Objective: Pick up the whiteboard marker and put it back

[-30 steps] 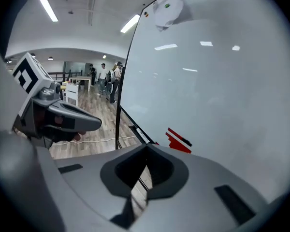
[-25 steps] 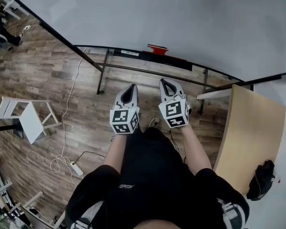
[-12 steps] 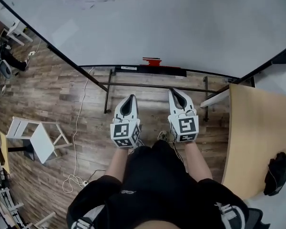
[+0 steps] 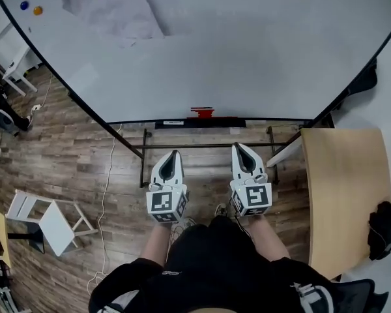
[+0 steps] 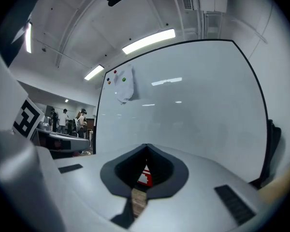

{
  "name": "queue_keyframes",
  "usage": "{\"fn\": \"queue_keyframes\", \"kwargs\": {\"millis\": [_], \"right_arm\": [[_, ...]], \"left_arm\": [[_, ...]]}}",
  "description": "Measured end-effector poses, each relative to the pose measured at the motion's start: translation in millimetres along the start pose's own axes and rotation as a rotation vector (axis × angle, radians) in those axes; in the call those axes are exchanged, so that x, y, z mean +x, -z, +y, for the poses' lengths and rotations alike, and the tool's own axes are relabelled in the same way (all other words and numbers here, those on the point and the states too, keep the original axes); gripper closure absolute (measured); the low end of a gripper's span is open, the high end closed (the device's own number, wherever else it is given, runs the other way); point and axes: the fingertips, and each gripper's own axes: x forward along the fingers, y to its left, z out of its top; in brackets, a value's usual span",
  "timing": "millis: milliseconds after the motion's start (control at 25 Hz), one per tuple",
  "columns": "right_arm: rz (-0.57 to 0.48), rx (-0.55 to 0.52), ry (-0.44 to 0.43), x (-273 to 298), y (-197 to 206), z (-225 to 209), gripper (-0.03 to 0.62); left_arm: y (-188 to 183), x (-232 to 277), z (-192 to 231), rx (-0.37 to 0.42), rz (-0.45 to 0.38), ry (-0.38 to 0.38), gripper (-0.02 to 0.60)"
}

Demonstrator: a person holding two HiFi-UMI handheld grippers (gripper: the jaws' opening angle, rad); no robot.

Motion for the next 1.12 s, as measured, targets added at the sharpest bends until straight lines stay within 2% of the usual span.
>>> {"fn": "queue_keyframes", "kwargs": {"millis": [240, 360, 640, 1120], "right_arm": [[-0.026, -0.005, 0.009, 6.3, -12.4, 4.1, 0.592], [-0.024, -0.014, -0.001, 10.2, -14.7, 7.2, 0.592], [-0.025, -0.014, -0.01, 16.6, -14.9, 10.3, 0.592], [-0.026, -0.012, -0.024, 26.2, -15.7, 13.4, 0.592]], "left_arm": [[-11.5, 2.2, -2.0, 0.011, -0.027, 0.03, 0.575], [-20.7, 4.4, 0.8, 0.015, -0.036, 0.021, 0.575], [-18.8, 9.6, 2.8, 0.024, -0.047, 0.038, 0.575], [-24.6, 11.2, 10.6, -0.009, -0.048, 0.026, 0.575]]}}
